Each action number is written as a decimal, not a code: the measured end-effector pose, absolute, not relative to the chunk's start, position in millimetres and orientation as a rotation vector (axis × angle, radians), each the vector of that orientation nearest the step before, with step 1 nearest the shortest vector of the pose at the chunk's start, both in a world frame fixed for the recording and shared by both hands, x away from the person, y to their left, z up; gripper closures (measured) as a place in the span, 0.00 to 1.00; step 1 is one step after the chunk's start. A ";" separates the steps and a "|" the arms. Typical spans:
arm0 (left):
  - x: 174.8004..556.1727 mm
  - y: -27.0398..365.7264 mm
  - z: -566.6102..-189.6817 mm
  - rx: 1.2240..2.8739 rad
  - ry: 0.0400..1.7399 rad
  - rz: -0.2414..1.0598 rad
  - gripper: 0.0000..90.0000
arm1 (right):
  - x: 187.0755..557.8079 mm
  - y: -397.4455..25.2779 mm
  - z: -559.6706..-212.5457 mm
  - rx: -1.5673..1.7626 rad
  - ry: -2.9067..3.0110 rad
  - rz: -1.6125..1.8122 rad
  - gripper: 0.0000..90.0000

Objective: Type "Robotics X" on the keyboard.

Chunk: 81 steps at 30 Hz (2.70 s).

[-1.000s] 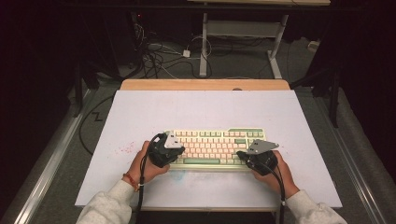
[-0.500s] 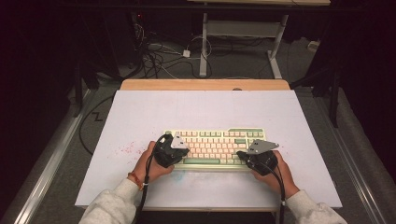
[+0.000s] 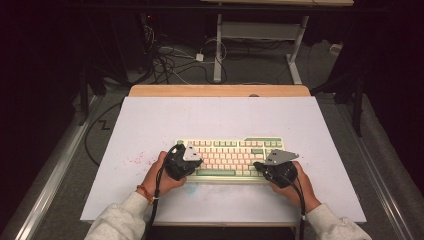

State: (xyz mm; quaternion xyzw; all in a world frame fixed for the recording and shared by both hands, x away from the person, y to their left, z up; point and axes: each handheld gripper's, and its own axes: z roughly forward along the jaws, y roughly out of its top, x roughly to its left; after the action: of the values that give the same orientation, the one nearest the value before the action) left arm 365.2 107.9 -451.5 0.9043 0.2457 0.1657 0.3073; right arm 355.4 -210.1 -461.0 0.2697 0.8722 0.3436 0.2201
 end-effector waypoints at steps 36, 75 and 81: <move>358.5 110.0 -442.6 2.271 0.663 0.610 0.30 | 350.6 -214.6 -441.9 0.752 2.343 1.026 0.92; 352.8 110.6 -441.8 2.241 0.590 0.695 0.20 | 351.3 -211.9 -431.9 0.798 2.143 1.082 0.27; 348.0 113.3 -437.8 2.225 0.583 0.713 0.20 | 347.5 -208.2 -430.9 0.788 2.137 1.080 0.25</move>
State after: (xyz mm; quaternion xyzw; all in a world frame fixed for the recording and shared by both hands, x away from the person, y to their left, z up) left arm 348.0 113.3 -437.8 0.8626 0.2260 0.2765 0.3584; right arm 347.5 -208.2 -430.9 0.2977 0.8072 0.4080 0.3054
